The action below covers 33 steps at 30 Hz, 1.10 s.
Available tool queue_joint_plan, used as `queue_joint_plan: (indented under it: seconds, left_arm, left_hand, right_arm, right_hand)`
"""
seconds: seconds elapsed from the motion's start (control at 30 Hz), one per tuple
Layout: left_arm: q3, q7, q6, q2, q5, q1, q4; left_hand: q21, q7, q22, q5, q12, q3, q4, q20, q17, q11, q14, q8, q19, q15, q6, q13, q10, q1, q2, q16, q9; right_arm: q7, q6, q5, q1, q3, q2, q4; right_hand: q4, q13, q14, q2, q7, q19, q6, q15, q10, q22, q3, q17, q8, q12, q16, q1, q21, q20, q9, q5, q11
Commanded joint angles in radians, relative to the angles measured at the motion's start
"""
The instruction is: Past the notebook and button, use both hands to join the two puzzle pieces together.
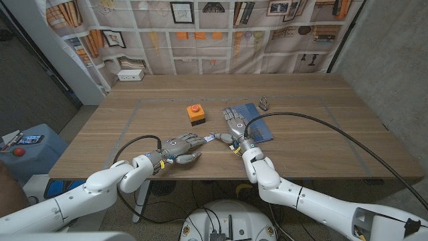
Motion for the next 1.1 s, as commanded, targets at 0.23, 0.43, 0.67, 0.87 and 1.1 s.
queue_joint_plan:
  seconds: [0.23,0.43,0.67,0.87,1.1]
  left_arm:
    - [0.01,-0.015,-0.009,-0.006,0.012,-0.014,0.004]
    - [0.01,-0.012,-0.012,-0.009,0.012,-0.016,0.006]
    - [0.009,-0.008,-0.014,-0.007,0.012,-0.014,0.006]
    - [0.007,-0.004,-0.009,-0.005,0.013,-0.008,0.001]
    - [0.005,0.0,-0.006,-0.001,0.014,-0.001,-0.003]
  left_hand:
    - [-0.002,0.071,0.002,-0.002,0.009,0.0,-0.005,-0.046,0.002,0.059,0.0,0.008,0.005,-0.079,0.073,0.007,0.062,0.007,0.091,0.002,0.005]
    - [-0.002,0.071,0.002,-0.001,0.01,0.0,-0.006,-0.046,0.001,0.06,0.0,0.008,0.005,-0.078,0.072,0.007,0.062,0.007,0.092,0.002,0.005]
    - [-0.001,0.07,0.002,-0.001,0.01,0.0,-0.006,-0.046,0.001,0.058,0.001,0.008,0.007,-0.079,0.074,0.007,0.063,0.008,0.092,0.002,0.005]
    - [-0.001,0.071,0.002,-0.001,0.01,0.0,-0.006,-0.047,0.001,0.057,0.002,0.008,0.008,-0.079,0.074,0.007,0.063,0.008,0.092,0.003,0.005]
    - [-0.001,0.07,0.002,-0.001,0.01,0.0,-0.007,-0.047,0.001,0.057,0.003,0.008,0.008,-0.079,0.074,0.007,0.064,0.008,0.092,0.002,0.005]
  right_arm:
    - [0.019,0.032,0.013,-0.006,0.016,-0.008,-0.042]
    - [0.058,0.015,0.003,-0.002,0.011,-0.003,-0.049]
    - [0.1,0.003,-0.02,0.01,-0.006,0.002,-0.04]
    - [0.111,-0.008,-0.028,0.012,-0.012,0.011,-0.021]
    - [0.116,-0.019,-0.028,0.013,-0.017,0.019,-0.004]
  right_hand:
    - [0.014,0.002,-0.01,0.005,-0.002,-0.018,0.0,0.018,-0.005,0.001,-0.017,0.005,0.0,-0.004,0.003,-0.027,-0.005,0.011,0.004,0.003,0.003]
    - [0.025,0.002,-0.027,0.006,0.0,-0.038,-0.022,0.027,-0.024,0.002,-0.029,0.007,-0.01,-0.011,-0.002,-0.049,-0.01,0.02,0.004,0.003,0.017]
    - [0.036,0.002,-0.051,0.005,0.002,-0.059,-0.049,0.044,-0.055,0.002,-0.042,0.009,-0.019,-0.016,-0.009,-0.071,-0.011,0.032,0.004,0.002,0.027]
    - [0.038,0.002,-0.061,0.004,0.004,-0.068,-0.061,0.05,-0.063,0.002,-0.047,0.009,-0.021,-0.016,-0.012,-0.075,-0.012,0.039,0.004,0.002,0.028]
    - [0.038,0.002,-0.066,0.001,0.003,-0.072,-0.073,0.051,-0.072,0.002,-0.051,0.008,-0.022,-0.016,-0.012,-0.076,-0.01,0.04,0.004,0.003,0.025]
